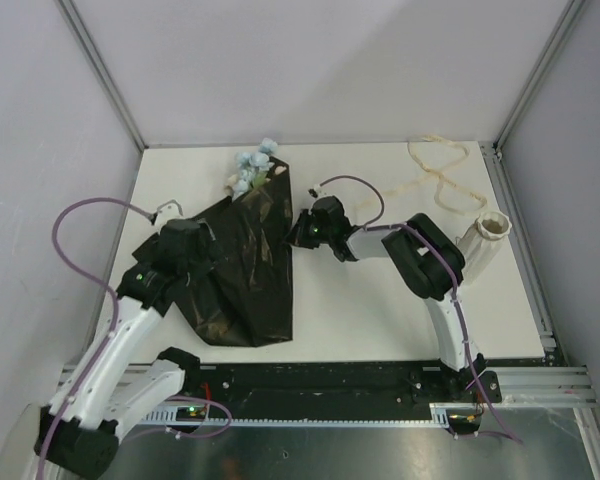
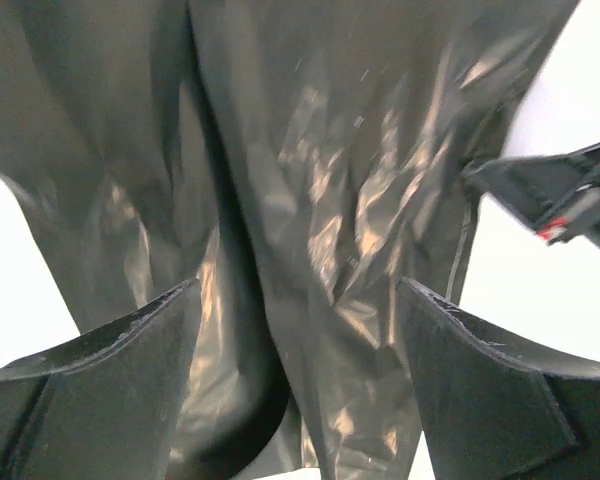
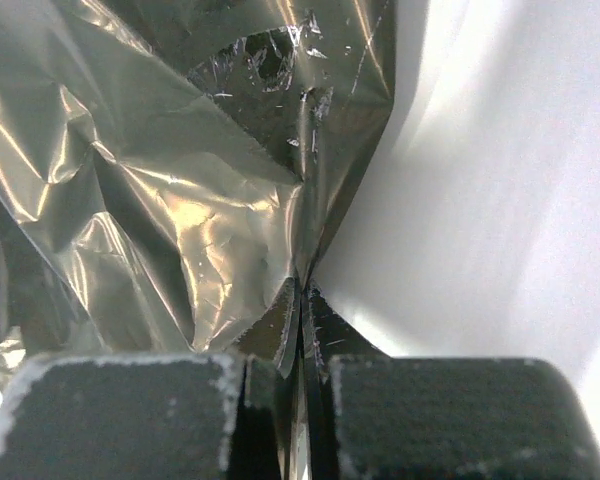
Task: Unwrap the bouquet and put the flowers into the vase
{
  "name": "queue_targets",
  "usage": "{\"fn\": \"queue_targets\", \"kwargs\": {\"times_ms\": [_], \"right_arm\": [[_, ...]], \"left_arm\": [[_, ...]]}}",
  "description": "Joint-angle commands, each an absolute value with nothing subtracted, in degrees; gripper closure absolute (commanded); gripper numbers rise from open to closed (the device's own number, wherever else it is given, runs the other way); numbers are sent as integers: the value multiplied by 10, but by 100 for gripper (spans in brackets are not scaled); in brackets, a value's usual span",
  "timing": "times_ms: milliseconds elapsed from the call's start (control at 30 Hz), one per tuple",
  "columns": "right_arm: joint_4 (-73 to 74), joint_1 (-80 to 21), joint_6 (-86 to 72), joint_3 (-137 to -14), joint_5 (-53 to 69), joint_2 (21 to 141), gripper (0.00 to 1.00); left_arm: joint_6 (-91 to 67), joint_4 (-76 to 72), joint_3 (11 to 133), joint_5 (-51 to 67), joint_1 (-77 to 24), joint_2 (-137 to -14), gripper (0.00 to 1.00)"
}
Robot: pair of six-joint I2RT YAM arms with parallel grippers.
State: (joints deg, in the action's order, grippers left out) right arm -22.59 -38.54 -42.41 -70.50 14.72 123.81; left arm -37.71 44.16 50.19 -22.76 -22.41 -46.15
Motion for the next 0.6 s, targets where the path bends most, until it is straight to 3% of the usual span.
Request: {"fn": "queue_targets", "kwargs": {"times_ms": [0,233,467,567], "right_arm": [[-284,-372,-451,-784,128,1275,100],[-209,-365,-390,-960,217,1346,100],[-129,-356,-348,-1082,240,1404,100],[-121,-351,-339,-1100,249,1409,93]], "left_arm": [[-407,407,464,-118,-143,-503,17],[-431,328,389,11,-35,-537,12],[-477,253,355,10,-27,-556,9],[-492,219,352,-15,-25,-559,9]]}}
